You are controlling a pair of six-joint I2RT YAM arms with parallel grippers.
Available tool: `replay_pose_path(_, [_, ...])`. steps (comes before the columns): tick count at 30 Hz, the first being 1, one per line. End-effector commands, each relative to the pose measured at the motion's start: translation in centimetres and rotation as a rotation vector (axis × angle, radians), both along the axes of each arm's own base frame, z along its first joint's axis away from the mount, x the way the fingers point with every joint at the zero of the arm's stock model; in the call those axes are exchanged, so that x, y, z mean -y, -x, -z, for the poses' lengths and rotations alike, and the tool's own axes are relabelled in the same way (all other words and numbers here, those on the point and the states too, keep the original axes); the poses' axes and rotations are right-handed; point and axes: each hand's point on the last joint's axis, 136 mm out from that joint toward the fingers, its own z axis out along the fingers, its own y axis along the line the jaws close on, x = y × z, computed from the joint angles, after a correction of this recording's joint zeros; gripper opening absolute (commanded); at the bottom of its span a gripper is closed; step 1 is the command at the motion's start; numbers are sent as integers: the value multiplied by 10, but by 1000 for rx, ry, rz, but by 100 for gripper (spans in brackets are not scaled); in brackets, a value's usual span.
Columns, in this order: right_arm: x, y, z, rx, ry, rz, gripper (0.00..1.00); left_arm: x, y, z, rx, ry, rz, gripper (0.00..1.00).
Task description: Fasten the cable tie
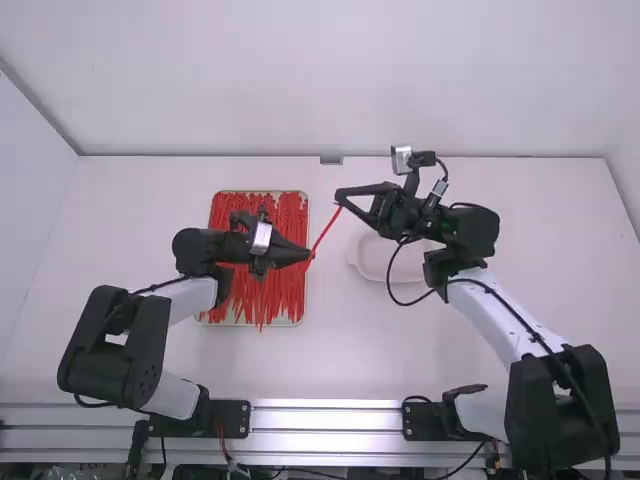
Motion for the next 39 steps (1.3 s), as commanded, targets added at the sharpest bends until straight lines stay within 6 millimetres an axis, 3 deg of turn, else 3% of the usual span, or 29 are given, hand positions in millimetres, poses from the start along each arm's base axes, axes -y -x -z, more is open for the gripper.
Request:
replay_pose_path(1, [18, -4, -32, 38, -72, 68, 0, -4, 15, 17, -15, -42, 60, 1])
replay_pose_path(8, [30, -6, -54, 81, -73, 76, 0, -4, 24, 29, -37, -45, 68, 1])
replay_pose_path(19, [32, 3, -88, 160, -61, 45, 0, -7, 30, 41, -67, -48, 57, 1])
replay_pose_path(33, [30, 8, -88, 175, -39, 21, 1, -9, 24, 36, -55, -46, 48, 1])
replay_pose_path(34, [30, 8, -87, 175, -35, 18, 12, -8, 24, 34, -55, -46, 49, 1])
replay_pose_path(35, [30, 9, -86, 176, -26, 11, 34, -8, 22, 33, -62, -45, 48, 1])
replay_pose_path(36, [29, 10, -85, 177, -24, 8, 37, -8, 23, 32, -61, -46, 49, 1])
replay_pose_path(37, [30, 10, -84, 178, -15, 4, 49, -7, 23, 31, -58, -46, 54, 2])
replay_pose_path(39, [32, 10, -81, 181, 4, -1, 63, -7, 21, 30, -50, -44, 52, 1])
